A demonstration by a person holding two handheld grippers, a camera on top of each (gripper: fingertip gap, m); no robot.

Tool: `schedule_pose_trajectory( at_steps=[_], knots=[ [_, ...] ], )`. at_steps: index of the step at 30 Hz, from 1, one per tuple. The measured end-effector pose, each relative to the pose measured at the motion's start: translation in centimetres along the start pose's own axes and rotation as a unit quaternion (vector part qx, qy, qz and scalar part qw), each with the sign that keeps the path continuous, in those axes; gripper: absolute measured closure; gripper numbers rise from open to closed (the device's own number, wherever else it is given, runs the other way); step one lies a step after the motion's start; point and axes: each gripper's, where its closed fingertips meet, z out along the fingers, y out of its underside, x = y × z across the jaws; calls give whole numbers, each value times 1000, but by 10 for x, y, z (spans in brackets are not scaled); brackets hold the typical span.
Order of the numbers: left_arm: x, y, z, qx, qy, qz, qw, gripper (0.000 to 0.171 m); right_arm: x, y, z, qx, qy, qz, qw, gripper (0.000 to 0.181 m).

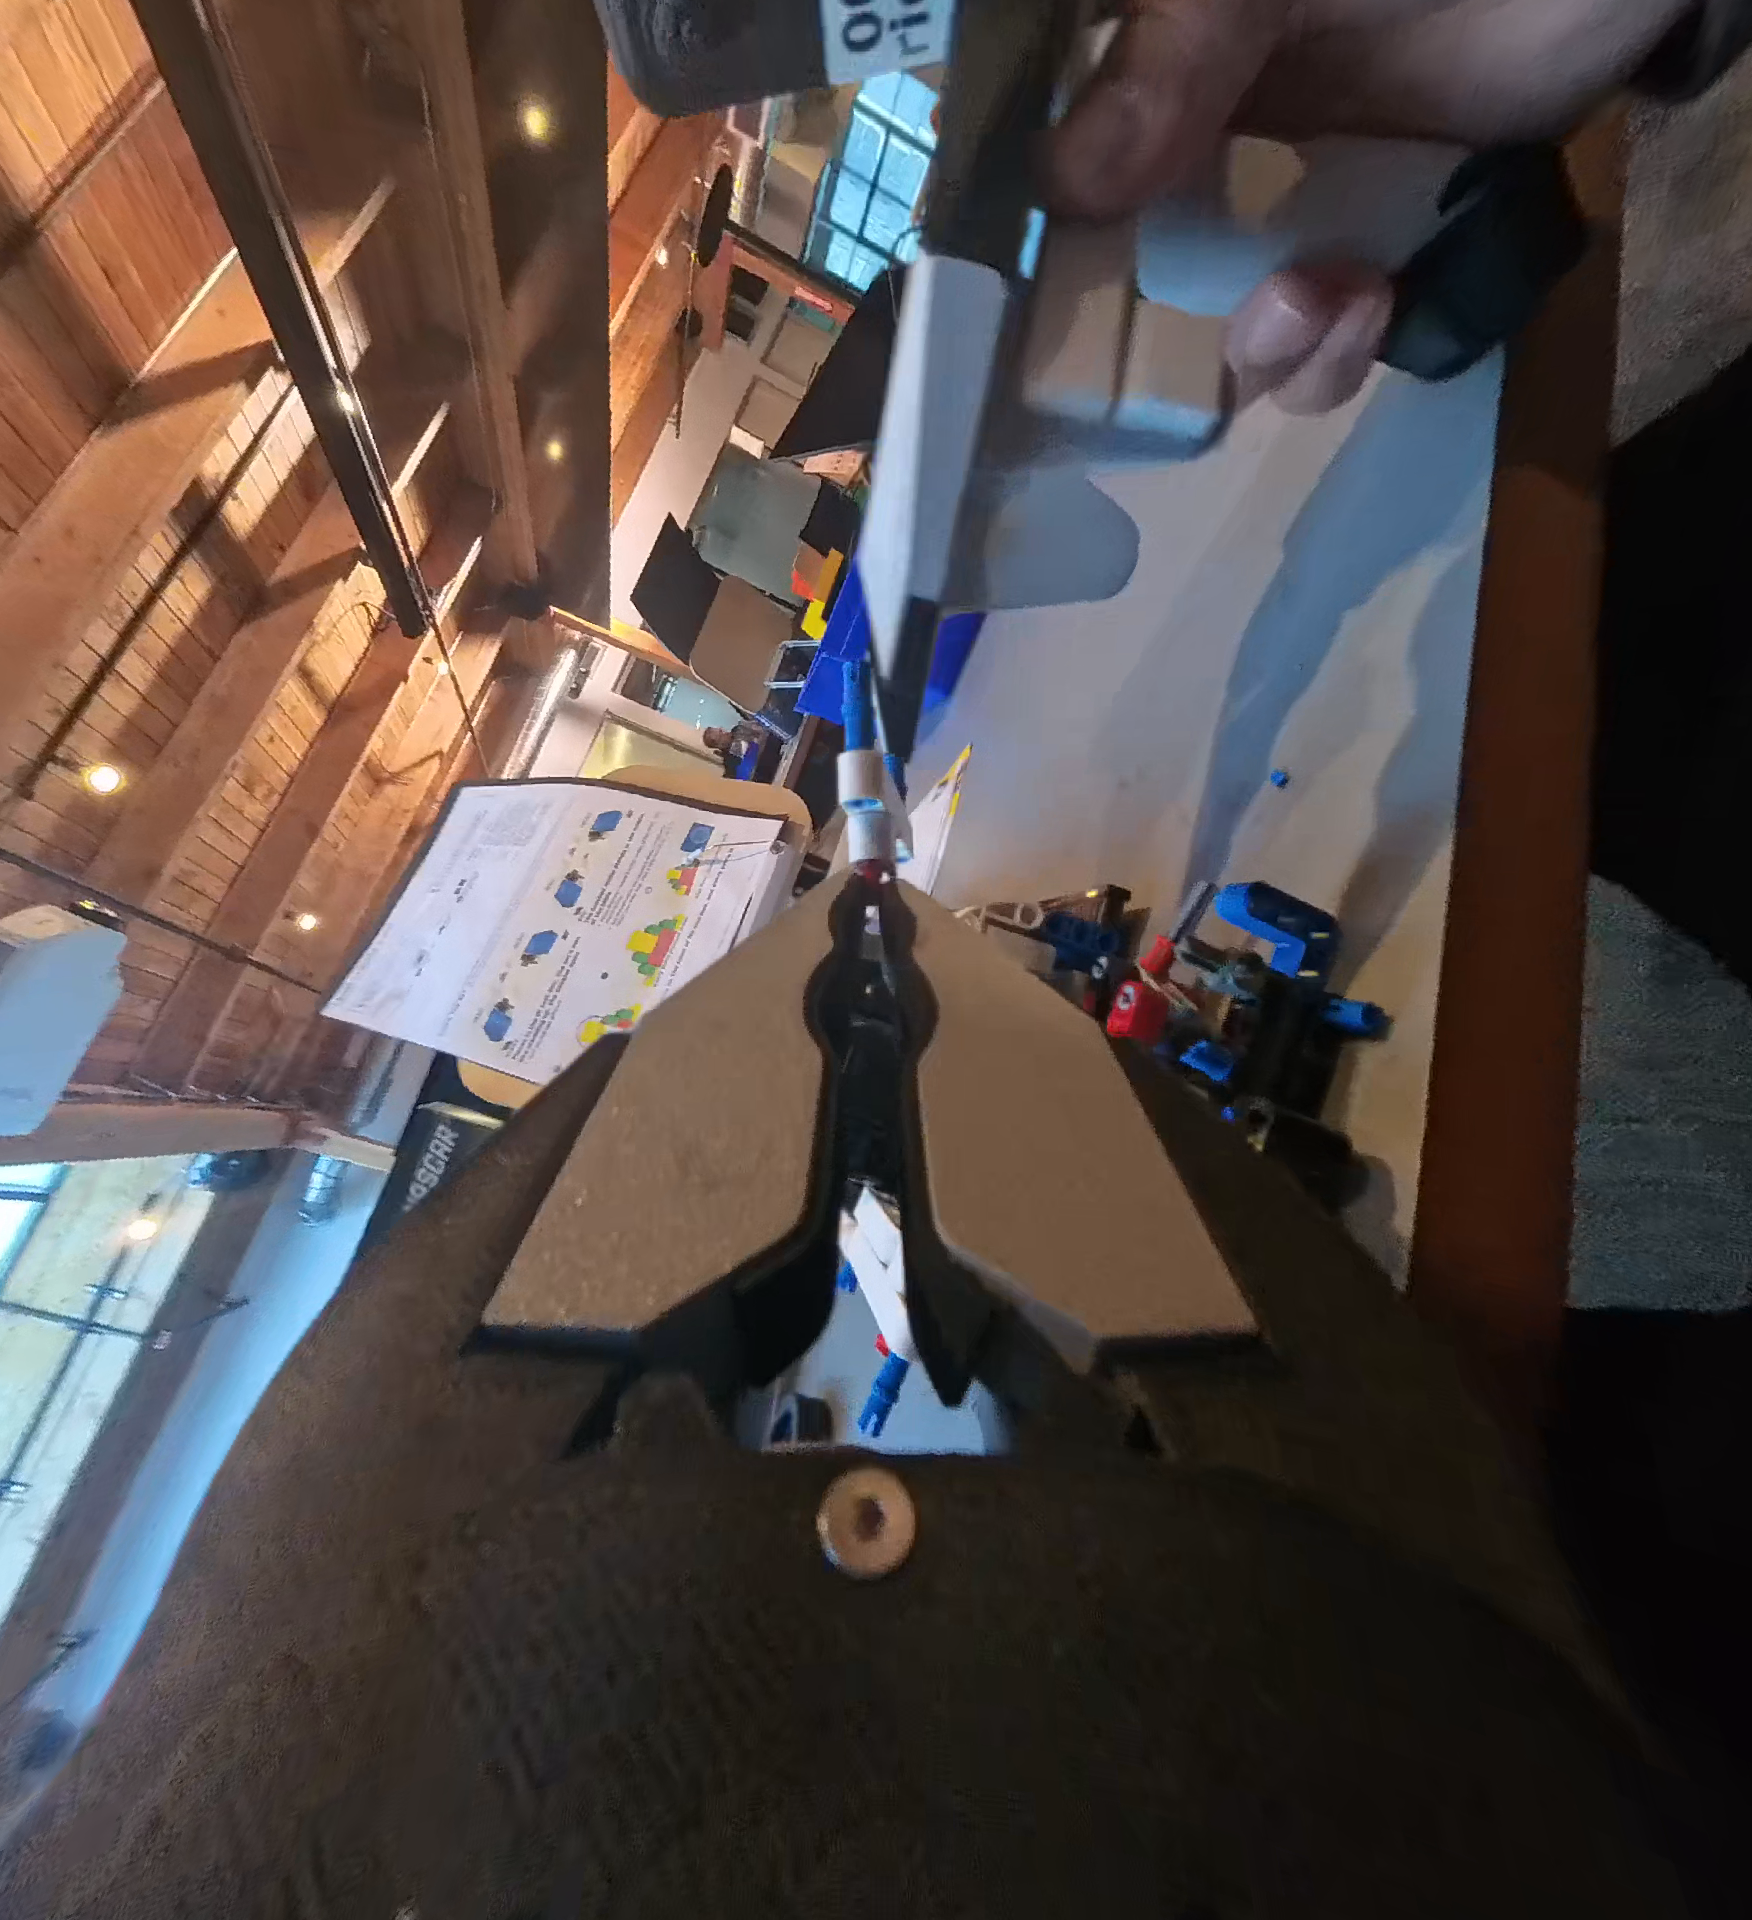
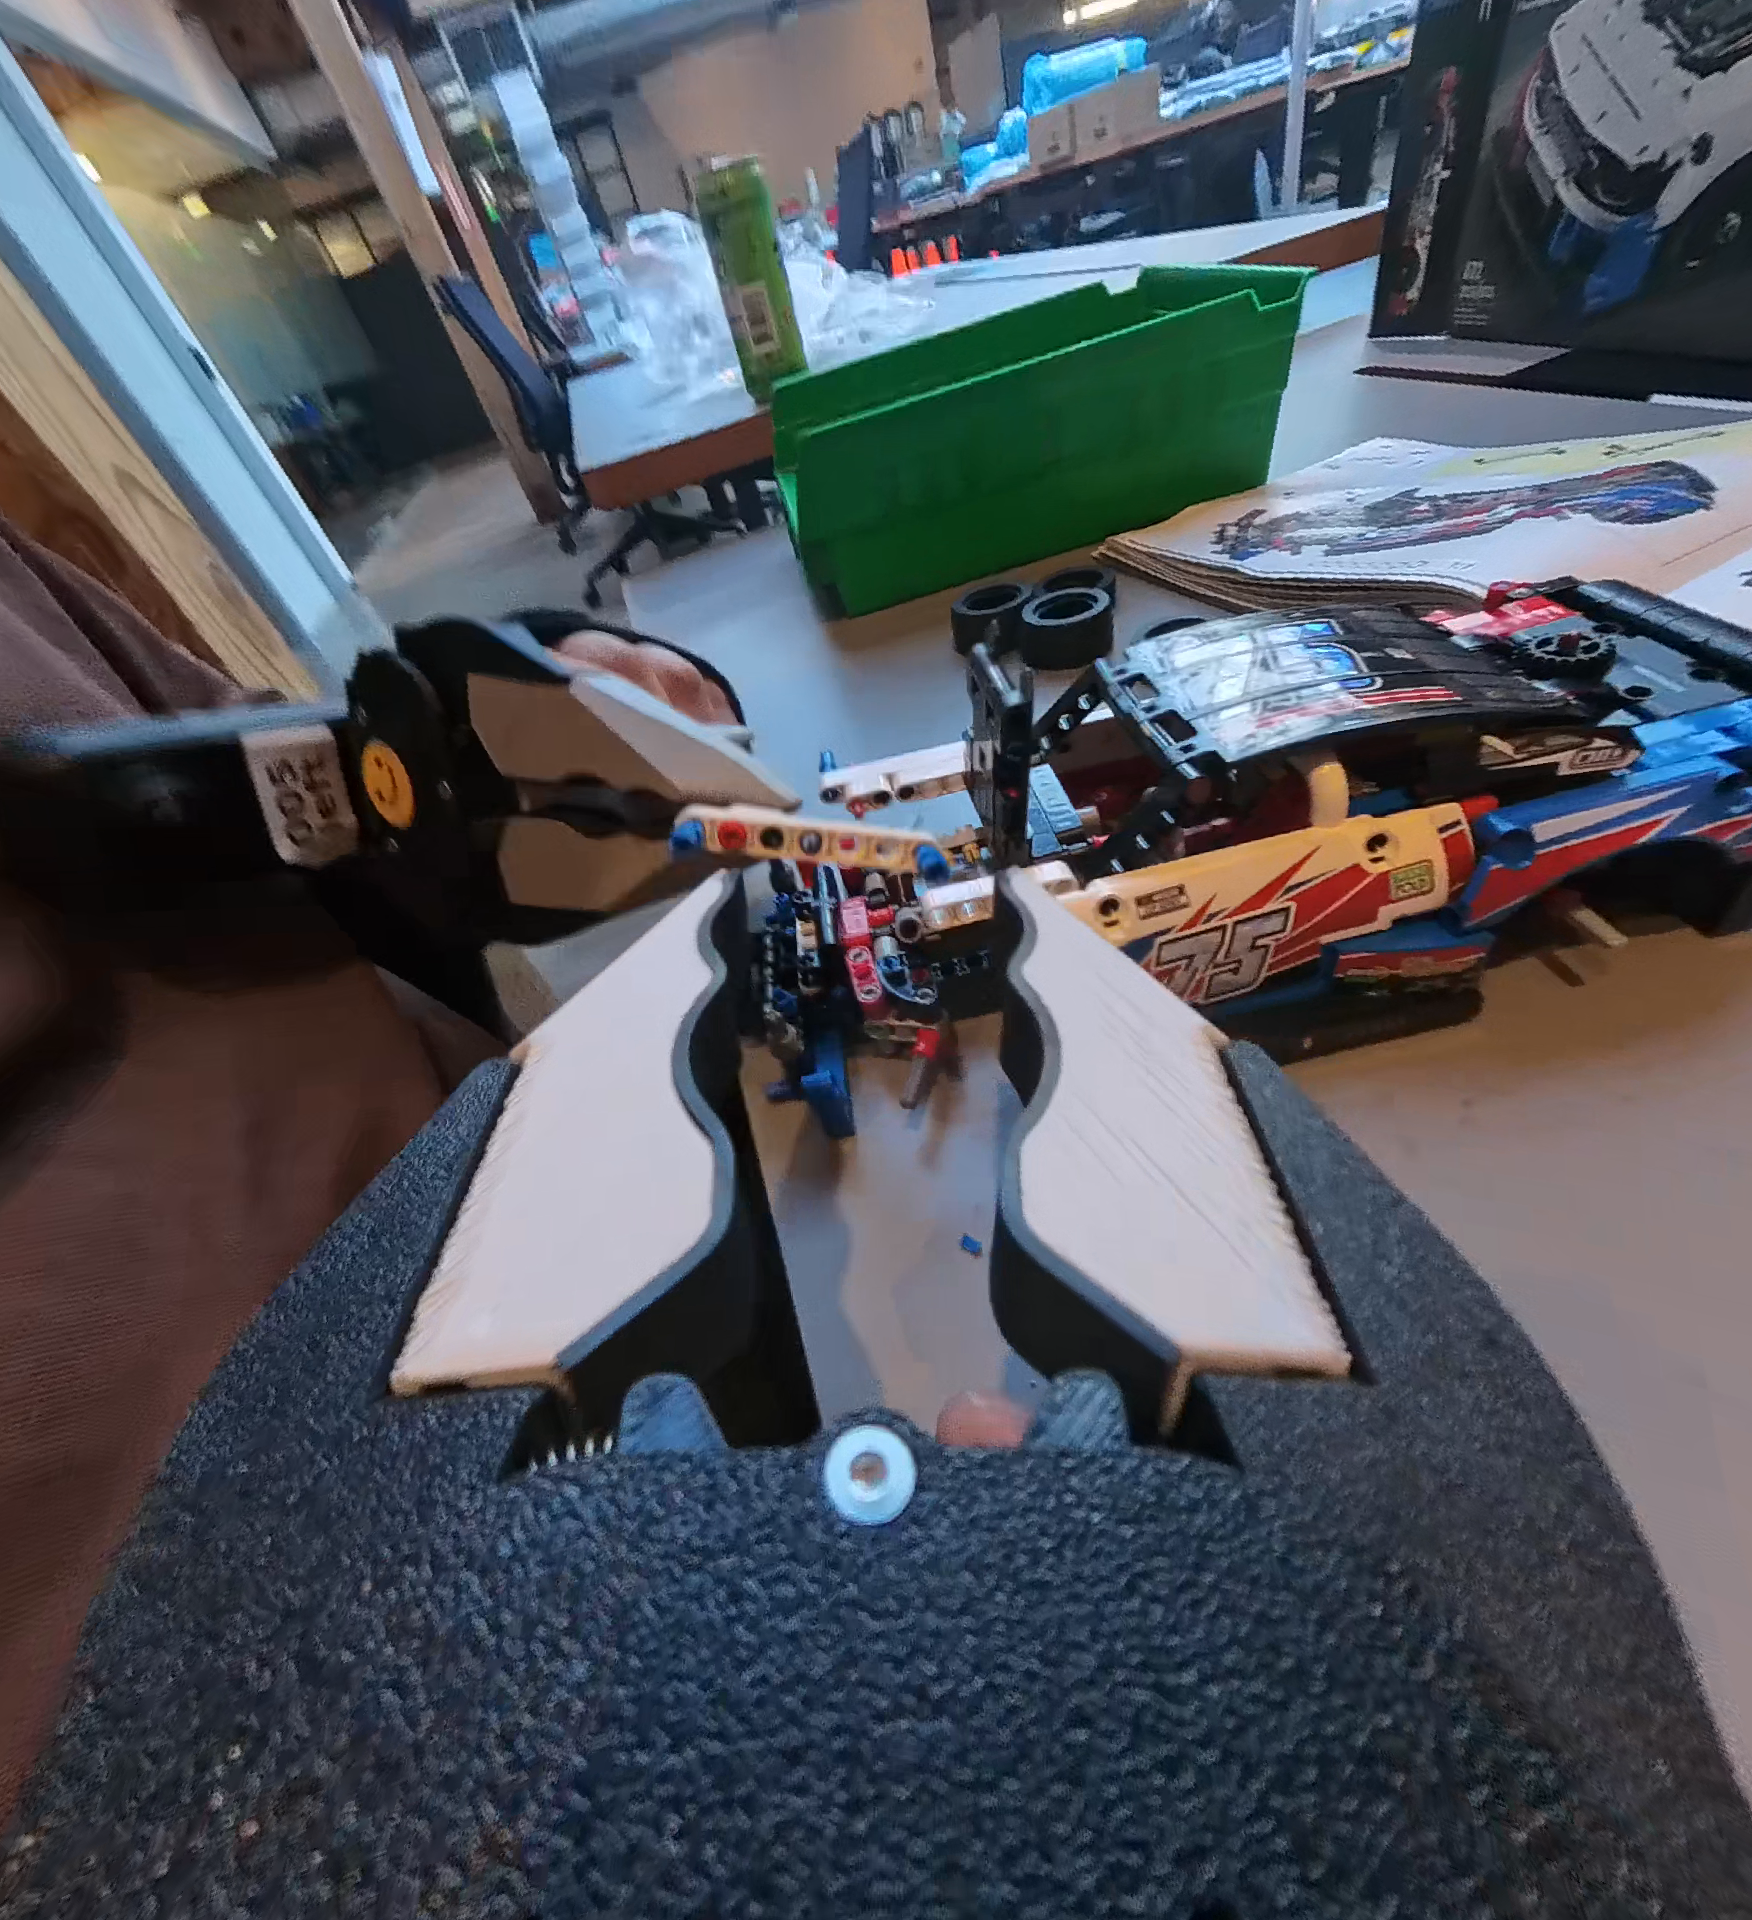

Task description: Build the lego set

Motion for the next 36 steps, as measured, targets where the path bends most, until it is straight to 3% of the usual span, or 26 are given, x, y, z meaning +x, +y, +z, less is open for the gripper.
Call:
schedule_pose_trajectory(
  at_steps=[4,10,15,19,31,36],
  knots=[
    [7,4,2,-15,3,39,999,171,2,-7,-7,24,-26,52,998,132],
    [6,9,4,-30,-4,54,998,171,4,4,-1,-10,9,45,999,113],
    [6,4,2,-19,-4,52,998,171,-7,10,11,-28,1,38,999,108],
    [8,2,1,-14,-1,53,998,171,-10,16,19,-41,4,31,999,119],
    [13,13,4,-35,2,101,994,171,7,33,20,-96,81,-41,991,126],
    [14,21,6,-46,4,108,993,171,8,30,14,-99,107,-86,986,139]
  ],
)
